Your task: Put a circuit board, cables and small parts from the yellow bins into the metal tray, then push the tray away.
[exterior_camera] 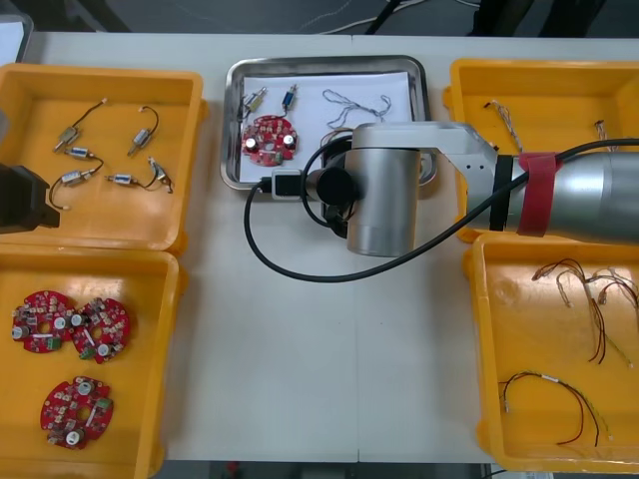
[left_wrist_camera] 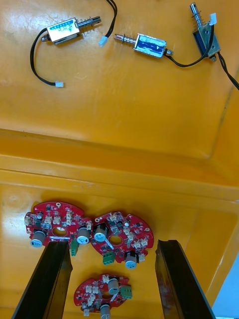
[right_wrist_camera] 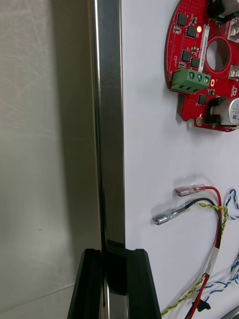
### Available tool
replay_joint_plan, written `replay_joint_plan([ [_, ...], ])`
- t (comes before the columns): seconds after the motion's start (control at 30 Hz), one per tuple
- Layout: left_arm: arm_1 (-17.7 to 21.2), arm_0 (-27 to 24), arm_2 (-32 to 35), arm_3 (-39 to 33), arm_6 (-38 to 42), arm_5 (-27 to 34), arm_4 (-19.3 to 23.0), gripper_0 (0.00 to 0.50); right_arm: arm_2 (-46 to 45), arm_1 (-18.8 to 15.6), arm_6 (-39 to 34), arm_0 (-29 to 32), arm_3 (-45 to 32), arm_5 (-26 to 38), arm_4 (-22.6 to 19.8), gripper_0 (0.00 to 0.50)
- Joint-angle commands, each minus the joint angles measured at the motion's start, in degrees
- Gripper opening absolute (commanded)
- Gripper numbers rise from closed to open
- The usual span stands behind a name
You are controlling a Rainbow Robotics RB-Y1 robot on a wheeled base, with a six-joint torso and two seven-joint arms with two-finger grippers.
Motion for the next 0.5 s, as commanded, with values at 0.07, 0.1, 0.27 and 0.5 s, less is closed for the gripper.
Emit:
replay_joint_plan([
  [0.07,2.7,1.0,1.8,-1.2,-5.2,0.4,0.4,0.500,0.6,-0.5,3.1,-3.9,2.3,-2.8,0.7,0.000],
  [0.1,2.7,1.0,1.8,-1.2,-5.2,0.4,0.4,0.500,0.6,-0.4,3.2,-3.9,2.7,-3.0,0.7,0.000],
  [0.27,2.7,1.0,1.8,-1.2,-5.2,0.4,0.4,0.500,0.6,-0.1,3.2,-4.1,3.3,-3.1,0.9,0.000],
  [0.5,2.7,1.0,1.8,-1.2,-5.2,0.4,0.4,0.500,0.6,0.0,3.1,-4.1,3.4,-3.1,0.8,0.021],
])
